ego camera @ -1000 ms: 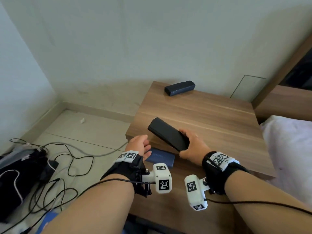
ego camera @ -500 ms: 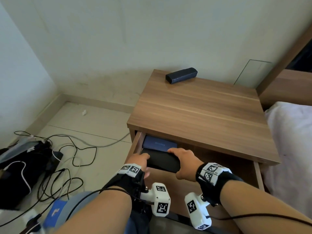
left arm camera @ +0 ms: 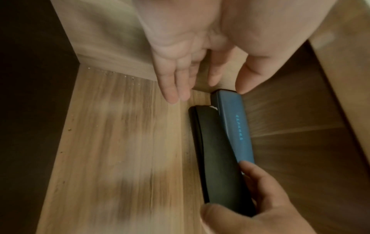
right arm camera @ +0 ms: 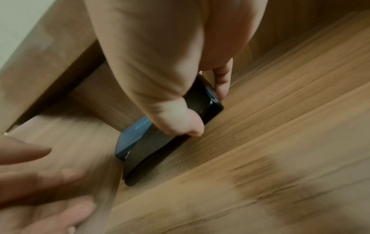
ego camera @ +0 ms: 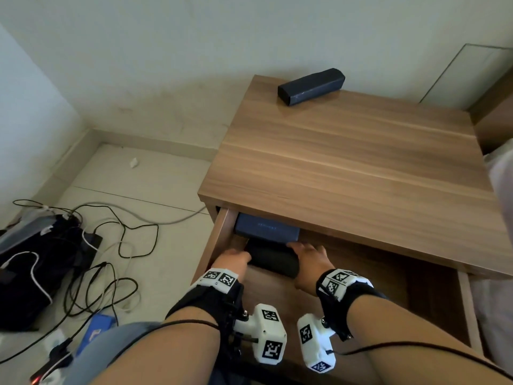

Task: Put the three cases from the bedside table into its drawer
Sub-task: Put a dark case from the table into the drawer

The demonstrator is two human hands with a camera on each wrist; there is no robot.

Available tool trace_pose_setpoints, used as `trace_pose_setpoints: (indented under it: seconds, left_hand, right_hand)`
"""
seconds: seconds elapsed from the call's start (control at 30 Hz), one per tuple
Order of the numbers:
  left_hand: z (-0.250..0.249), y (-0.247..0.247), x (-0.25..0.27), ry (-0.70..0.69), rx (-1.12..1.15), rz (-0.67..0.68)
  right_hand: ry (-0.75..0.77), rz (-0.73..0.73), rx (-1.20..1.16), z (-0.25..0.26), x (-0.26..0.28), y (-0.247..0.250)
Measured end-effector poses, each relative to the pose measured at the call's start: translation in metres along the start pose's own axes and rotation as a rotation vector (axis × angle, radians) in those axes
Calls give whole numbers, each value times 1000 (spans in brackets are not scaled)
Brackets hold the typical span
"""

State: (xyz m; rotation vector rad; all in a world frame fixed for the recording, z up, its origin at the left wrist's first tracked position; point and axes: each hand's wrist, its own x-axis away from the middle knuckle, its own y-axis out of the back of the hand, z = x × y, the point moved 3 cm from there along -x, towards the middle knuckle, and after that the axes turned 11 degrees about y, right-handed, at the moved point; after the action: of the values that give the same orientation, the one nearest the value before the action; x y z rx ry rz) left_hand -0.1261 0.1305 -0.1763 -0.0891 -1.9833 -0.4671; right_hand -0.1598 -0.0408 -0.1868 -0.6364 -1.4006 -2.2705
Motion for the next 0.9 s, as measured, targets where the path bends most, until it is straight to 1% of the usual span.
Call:
trace_pose_setpoints:
  seconds: [0.13, 0.23, 0.3, 0.43, 0.53, 0.63, 0.73, 0.9]
  left_hand:
    - [1, -6, -10, 32, -14, 4]
    - [3, -8, -16, 53, 3, -2]
    - [3, -9, -19, 58, 18, -6]
    - [6, -12, -20, 99, 61, 22]
    - [9, -13, -18, 128, 119, 28]
    - [8, -14, -13, 105, 80, 29]
    - [6, -12, -8, 94, 66, 29]
    - [-3, -6, -1, 47, 49, 33]
  right_hand:
    - [46, -64, -2, 8, -12, -8]
    - [16, -99, -37, 7, -13, -10]
    - [-56, -118, -106, 0, -11, -10]
    - [-255, -170, -333, -14, -6, -12]
    - [-360, -92, -442, -16, -5, -17]
    - [-343, -99, -566, -11, -8, -19]
    - [-331, -117, -624, -6, -7, -17]
    - [-288, -168, -542, -6, 1, -7]
